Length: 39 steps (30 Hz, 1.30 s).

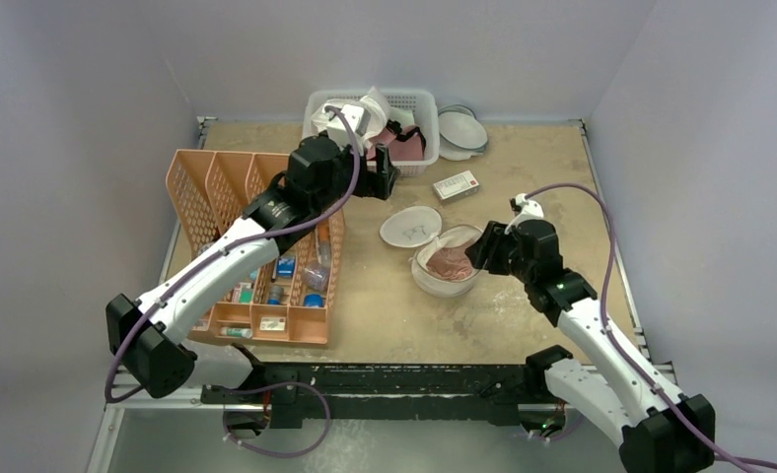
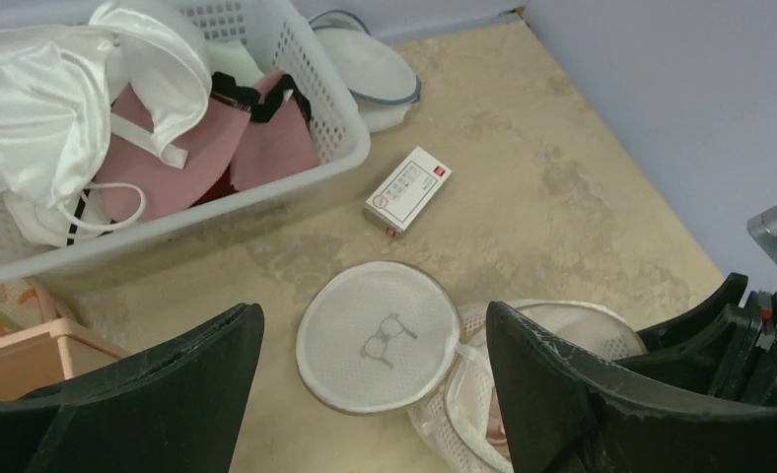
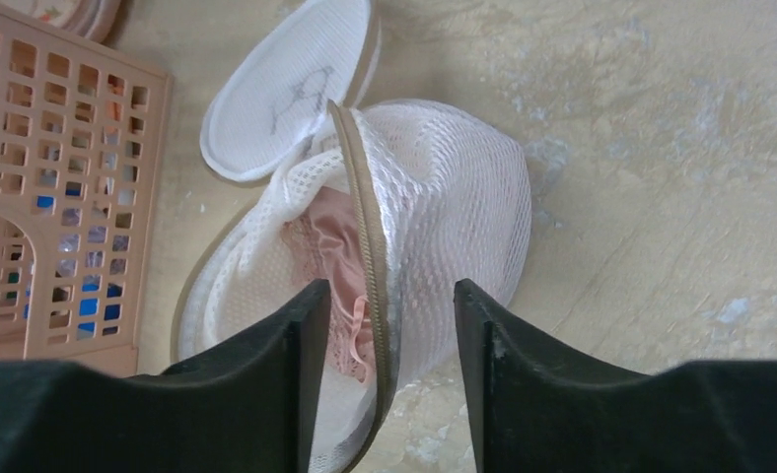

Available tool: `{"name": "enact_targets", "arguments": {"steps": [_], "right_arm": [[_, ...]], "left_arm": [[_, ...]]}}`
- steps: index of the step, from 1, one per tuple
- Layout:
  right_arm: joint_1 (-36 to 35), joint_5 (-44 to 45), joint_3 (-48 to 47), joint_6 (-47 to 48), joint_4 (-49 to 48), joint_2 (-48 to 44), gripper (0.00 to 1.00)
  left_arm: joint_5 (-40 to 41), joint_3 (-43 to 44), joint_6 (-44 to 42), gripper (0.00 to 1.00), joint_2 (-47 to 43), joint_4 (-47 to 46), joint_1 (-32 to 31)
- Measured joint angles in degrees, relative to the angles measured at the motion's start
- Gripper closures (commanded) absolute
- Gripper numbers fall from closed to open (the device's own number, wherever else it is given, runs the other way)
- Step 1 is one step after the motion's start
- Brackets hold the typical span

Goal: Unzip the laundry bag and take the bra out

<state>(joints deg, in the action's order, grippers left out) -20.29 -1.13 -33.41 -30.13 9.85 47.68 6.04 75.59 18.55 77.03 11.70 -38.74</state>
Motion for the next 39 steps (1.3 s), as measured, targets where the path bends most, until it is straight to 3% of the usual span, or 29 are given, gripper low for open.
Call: {"name": "enact_targets", "arguments": {"steps": [7, 11, 17, 24, 29, 33, 35, 39], "right_arm": [[0.0, -0.5, -0.1, -5.5, 5.0, 1.8, 0.46], [0.0, -0.7, 0.3, -8.3, 7.8, -0.8, 0.70], [0.0, -5.0, 6.3, -10.9, 4.5, -6.2, 0.74], [0.1, -8.8, 8.6, -10.4, -0.3, -2.6, 0.77], [0.0, -8.9, 8.6, -10.3, -1.0, -4.4, 0.66], [0.1, -8.5, 8.6, -10.5, -0.3, -9.5, 0.65], [0.0, -8.2, 9.0, -10.9, -0.3, -11.2, 0.68], [0.0, -7.4, 11.5, -12.5, -0.3, -13.0, 0.88]], "left_arm": [[0.9, -2.2, -1.6, 0.20, 0.2, -0.2, -5.8], [0.8, -2.2, -3.2, 0.20, 2.3, 0.1, -11.4], [-1.9, -2.7, -2.4, 0.21, 5.7, -0.9, -15.9], [-4.7, -3.6, 1.7, 0.34, 12.4, -4.3, -21.4], [-5.2, -10.5, 7.7, 0.48, 14.4, -9.9, -23.3], [-4.5, -16.0, 12.8, 0.59, 15.4, -13.3, -23.5], [-3.8, -17.7, 15.0, 0.63, 15.9, -14.5, -24.4], [-2.5, -19.8, 17.6, 0.68, 17.0, -16.0, -26.5]]}}
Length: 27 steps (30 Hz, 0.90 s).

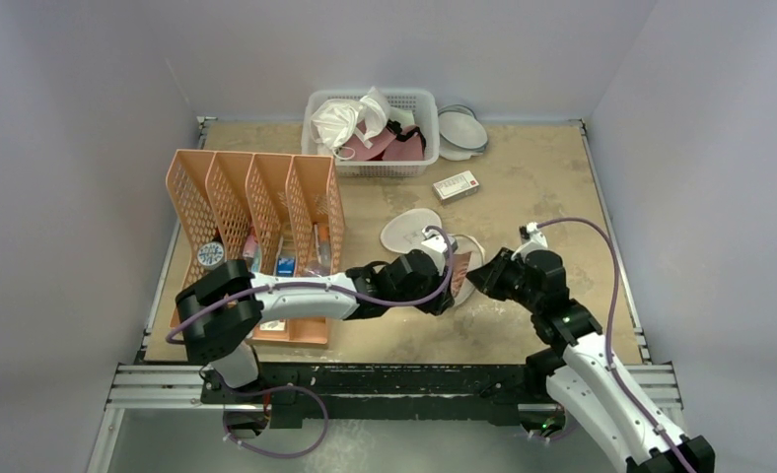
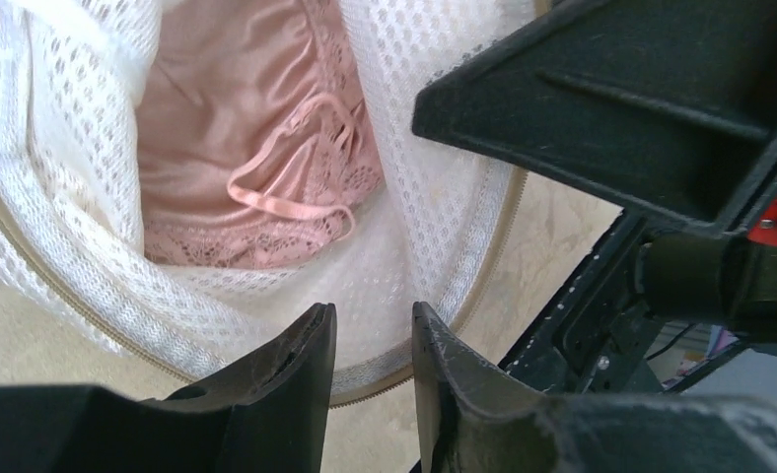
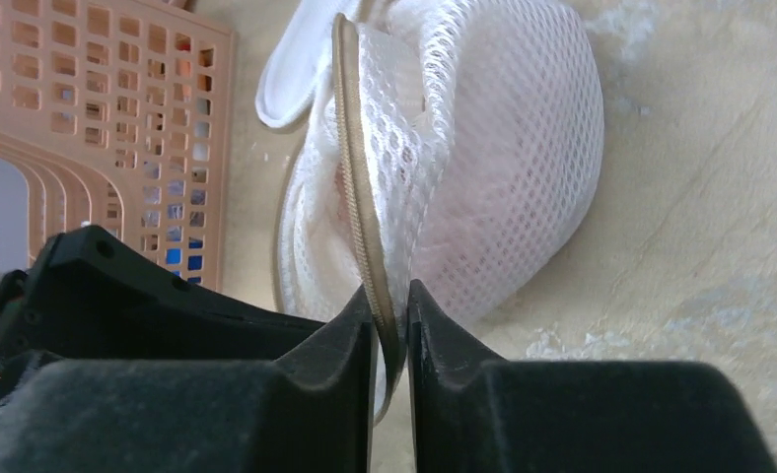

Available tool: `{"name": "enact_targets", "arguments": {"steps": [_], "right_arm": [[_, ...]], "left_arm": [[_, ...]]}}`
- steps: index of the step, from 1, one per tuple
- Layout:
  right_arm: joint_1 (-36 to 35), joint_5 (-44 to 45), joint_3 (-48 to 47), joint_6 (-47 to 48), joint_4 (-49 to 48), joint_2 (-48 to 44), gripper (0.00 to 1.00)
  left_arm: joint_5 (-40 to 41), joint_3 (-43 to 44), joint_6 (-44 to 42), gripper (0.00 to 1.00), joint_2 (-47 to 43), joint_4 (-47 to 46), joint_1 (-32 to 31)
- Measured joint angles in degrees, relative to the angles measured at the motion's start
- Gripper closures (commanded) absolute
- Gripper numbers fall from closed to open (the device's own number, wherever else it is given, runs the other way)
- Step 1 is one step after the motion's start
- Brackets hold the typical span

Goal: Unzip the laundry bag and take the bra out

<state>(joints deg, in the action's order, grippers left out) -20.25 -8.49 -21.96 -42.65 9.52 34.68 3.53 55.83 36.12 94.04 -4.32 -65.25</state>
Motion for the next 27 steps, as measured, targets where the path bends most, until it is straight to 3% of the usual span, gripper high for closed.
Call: {"name": "enact_targets", "arguments": {"steps": [7, 13, 16, 19, 24, 27], "right_arm": [[0.0, 0.8, 3.0, -3.5, 0.7, 2.3, 0.98], [0.0, 3.6, 3.0, -5.0, 1.7, 6.1, 0.99], [0.0, 4.5, 3.0, -5.3, 1.8, 7.6, 1.00], [0.0, 4.5, 3.0, -5.3, 1.7, 8.1, 0.99], [0.0, 4.5, 3.0, -4.9, 1.7, 7.1, 0.99], [0.0, 4.5, 3.0, -4.6, 1.7, 5.3, 0.99]], "left_arm": [[2.9, -2.6, 2.7, 0.69, 1.5, -0.3, -0.6], [3.9, -2.6, 3.3, 0.53, 1.2, 0.4, -0.5], [4.4, -2.0, 3.2, 0.49, -0.2, 2.8, -0.5], [5.4, 1.0, 2.4, 0.51, -2.0, 5.2, -0.5], [6.1, 8.7, 0.4, 0.63, -1.0, 6.3, -0.5], [6.1, 12.3, -0.5, 0.63, 2.1, 6.7, -0.5]]}}
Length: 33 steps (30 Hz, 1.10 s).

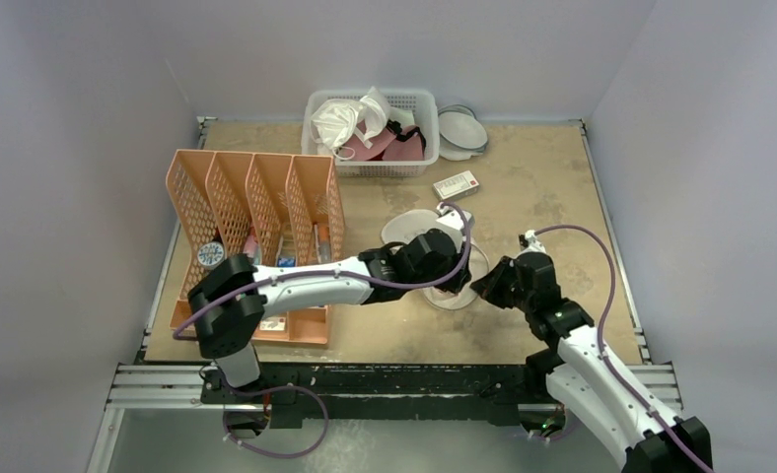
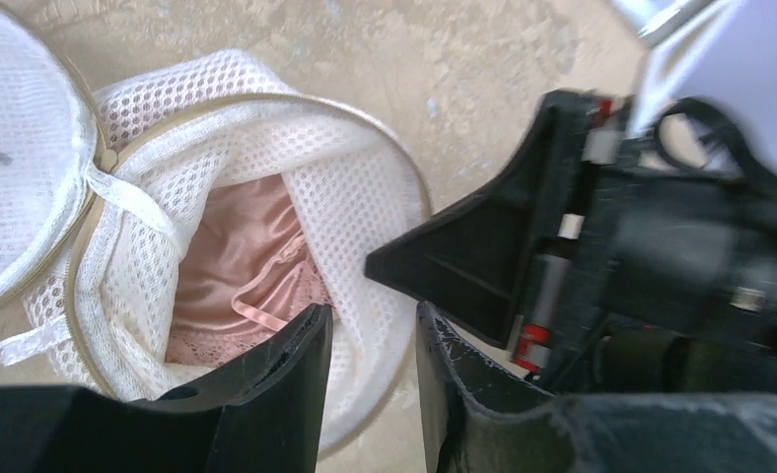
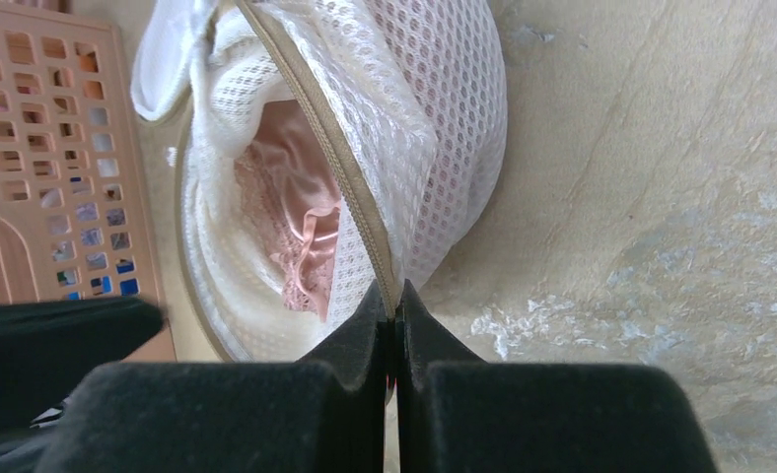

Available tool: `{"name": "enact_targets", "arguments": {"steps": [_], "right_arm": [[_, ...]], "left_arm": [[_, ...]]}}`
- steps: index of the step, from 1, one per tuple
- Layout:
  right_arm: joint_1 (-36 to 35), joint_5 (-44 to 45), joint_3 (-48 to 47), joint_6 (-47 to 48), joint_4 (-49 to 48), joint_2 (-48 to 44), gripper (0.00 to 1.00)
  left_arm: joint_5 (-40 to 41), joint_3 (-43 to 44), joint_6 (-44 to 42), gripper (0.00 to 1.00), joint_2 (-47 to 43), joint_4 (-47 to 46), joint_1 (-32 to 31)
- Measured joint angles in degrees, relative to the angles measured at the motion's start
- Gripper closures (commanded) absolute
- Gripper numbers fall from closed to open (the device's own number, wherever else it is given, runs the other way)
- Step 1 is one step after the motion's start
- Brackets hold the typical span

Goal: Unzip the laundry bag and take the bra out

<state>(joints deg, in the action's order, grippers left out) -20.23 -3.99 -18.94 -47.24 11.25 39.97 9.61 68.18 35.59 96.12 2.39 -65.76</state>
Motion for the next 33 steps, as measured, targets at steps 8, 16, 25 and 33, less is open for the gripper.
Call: {"name": "enact_targets", "arguments": {"steps": [8, 16, 25, 33], "right_arm": [[0.0, 0.0, 0.0, 0.5, -0.3, -2.1, 0.99], [0.0, -0.2, 0.0, 1.4, -0.9, 0.1, 0.99], [0.0, -0.5, 0.0, 1.5, -1.2, -0.6, 0.99], [0.0, -0.7, 0.0, 1.8, -1.3, -0.6, 0.99]], "left_arm": [[3.8, 3.3, -3.8, 0.71, 8.1, 7.6, -1.2], [9.1, 6.8, -5.2, 0.69, 10.0, 11.0, -4.8], [12.9, 7.6, -5.5, 0.75, 13.3, 12.9, -4.8], [13.6, 7.6, -5.8, 0.84, 13.7, 13.1, -4.8]]}}
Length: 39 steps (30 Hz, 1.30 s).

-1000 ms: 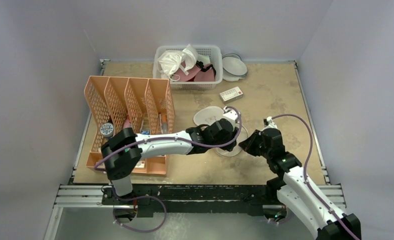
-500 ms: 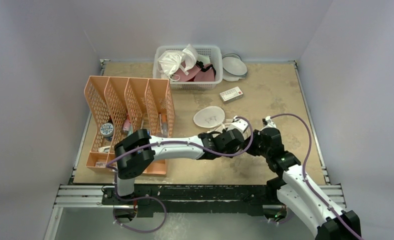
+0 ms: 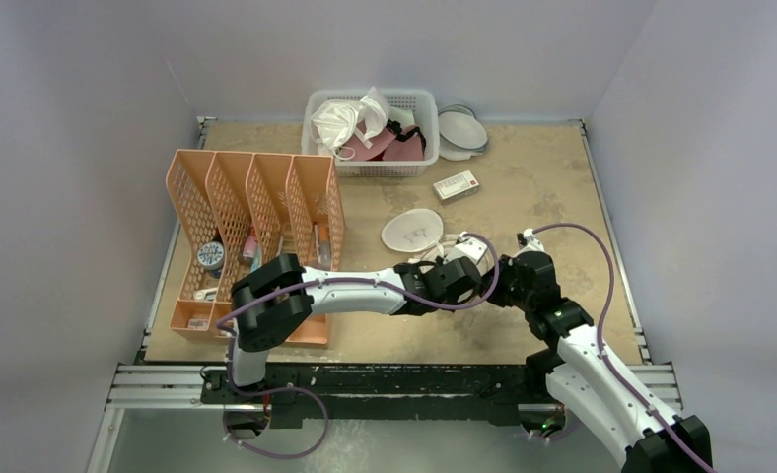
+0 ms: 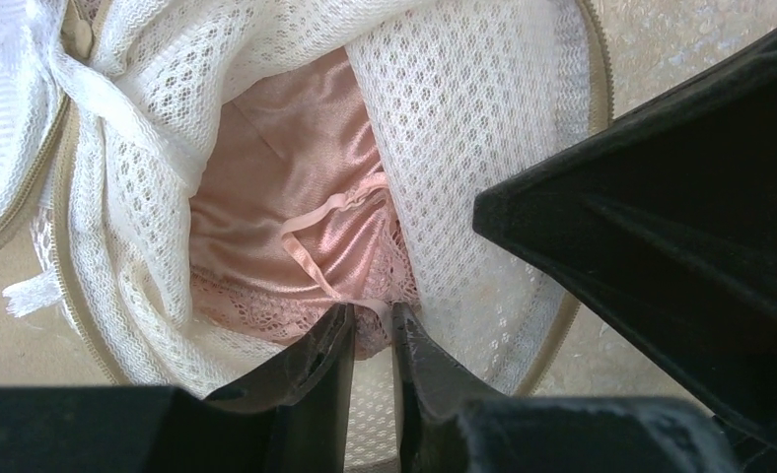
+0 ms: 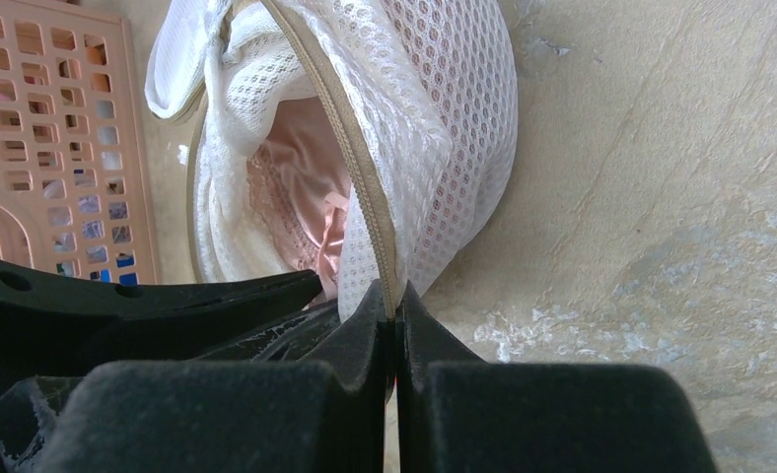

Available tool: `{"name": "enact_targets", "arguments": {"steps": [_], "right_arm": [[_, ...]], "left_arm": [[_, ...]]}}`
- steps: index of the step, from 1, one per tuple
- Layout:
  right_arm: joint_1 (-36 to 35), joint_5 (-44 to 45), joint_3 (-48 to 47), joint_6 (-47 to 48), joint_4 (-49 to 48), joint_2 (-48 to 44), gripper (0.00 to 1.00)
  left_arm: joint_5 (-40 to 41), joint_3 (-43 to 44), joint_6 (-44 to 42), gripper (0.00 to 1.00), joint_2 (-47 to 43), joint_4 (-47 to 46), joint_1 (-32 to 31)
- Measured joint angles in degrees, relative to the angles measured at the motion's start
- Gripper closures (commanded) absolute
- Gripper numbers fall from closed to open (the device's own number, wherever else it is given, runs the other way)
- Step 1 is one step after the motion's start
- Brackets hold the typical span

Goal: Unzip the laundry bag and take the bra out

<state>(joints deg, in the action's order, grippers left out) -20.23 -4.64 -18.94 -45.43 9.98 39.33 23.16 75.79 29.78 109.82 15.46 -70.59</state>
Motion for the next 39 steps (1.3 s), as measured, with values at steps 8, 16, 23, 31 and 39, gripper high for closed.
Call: {"name": "enact_targets", "arguments": {"steps": [8, 16, 23, 31, 39], "right_arm": [[0.0, -0.2, 0.0, 0.1, 0.0, 0.0, 0.99], [0.0, -0.5, 0.0, 0.5, 0.0, 0.0, 0.99], [0.0, -0.4, 0.0, 0.9, 0.0, 0.0, 0.99], [0.0, -0.1, 0.0, 1.0, -0.5, 0.0, 0.99], [0.0, 0.7, 0.0, 1.1, -0.8, 0.0, 0.99]], "left_arm": [[0.2, 0.0, -0.5, 1.00, -0.6, 0.2, 0.0], [1.4, -0.1, -1.8, 1.00, -11.3, 0.9, 0.0], [1.8, -0.1, -2.4, 1.00, -20.5, -0.1, 0.0], [1.8, 3.6, -4.0, 1.00, -22.7, 1.0, 0.0], [2.7, 11.2, -7.1, 1.00, -25.5, 1.3, 0.0]]}}
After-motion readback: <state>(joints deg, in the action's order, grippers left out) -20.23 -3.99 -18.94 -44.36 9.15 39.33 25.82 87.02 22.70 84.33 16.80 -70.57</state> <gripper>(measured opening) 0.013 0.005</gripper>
